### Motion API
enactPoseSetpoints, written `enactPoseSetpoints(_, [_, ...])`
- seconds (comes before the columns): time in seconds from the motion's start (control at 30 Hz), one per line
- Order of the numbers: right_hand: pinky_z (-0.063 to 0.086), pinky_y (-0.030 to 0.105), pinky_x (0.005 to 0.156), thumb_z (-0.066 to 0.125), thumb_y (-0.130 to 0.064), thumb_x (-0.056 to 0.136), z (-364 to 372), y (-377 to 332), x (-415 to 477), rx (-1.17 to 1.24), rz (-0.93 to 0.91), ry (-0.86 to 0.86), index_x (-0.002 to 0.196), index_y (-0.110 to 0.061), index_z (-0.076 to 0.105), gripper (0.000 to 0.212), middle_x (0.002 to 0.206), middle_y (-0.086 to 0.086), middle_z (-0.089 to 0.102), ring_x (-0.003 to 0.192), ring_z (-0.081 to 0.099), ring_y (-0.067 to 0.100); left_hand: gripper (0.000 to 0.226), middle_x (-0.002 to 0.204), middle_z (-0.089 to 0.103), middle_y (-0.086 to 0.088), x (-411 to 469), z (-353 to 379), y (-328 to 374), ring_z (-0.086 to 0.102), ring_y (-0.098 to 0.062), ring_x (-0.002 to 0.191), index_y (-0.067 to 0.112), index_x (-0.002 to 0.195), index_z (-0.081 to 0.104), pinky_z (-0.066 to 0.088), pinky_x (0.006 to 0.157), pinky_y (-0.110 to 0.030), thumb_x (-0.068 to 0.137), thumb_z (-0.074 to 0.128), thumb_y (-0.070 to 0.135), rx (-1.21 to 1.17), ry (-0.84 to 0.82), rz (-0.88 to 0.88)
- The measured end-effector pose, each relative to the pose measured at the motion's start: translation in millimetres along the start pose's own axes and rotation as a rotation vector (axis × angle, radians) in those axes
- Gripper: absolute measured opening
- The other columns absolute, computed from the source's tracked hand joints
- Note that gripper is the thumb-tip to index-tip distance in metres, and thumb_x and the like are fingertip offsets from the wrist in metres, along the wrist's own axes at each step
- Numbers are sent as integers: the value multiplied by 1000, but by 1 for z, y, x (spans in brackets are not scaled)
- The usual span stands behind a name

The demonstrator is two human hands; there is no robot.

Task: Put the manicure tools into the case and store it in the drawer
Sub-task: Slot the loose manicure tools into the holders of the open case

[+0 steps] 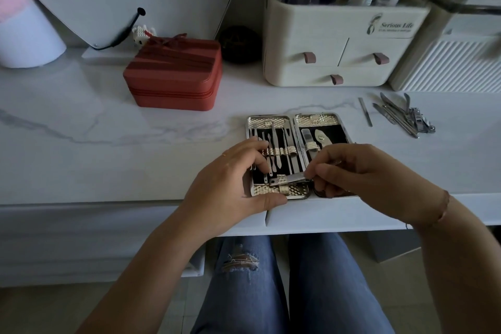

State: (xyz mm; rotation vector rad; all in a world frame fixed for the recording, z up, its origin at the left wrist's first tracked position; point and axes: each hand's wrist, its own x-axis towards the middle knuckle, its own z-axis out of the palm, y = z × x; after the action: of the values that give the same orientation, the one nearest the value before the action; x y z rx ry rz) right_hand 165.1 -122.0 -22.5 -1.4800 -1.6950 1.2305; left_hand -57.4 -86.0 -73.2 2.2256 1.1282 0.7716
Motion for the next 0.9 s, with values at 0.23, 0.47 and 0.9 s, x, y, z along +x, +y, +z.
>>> enactPoseSetpoints(0.23, [40,18,55,52,-18,91,4,1,5,-211,-78,46,97,-23,57,9,58,-9,55,52,45,4,18,132,49,22,2,-4,0,34,13,128,29,93,64,27,97,-3,80,68,39,-61,-27,-31])
enactPoseSetpoints(0.47, [40,17,52,62,-21,85,11,3,5,-102,-145,281,83,-20,68,6,63,10,60,54,48,7,20,129,51,24,5,-5,1,41,12,122,29,94,69,29,96,-3,75,75,28,-94,-32,-76])
enactPoseSetpoints(0.9, [40,31,66,41,-32,95,20,-18,7,-609,-132,168,84,-15,58,26,72,-2,61,67,52,13,25,132,50,21,3,-5,0,39,7,128,28,96,66,35,98,-12,84,60,6,-110,-26,-42])
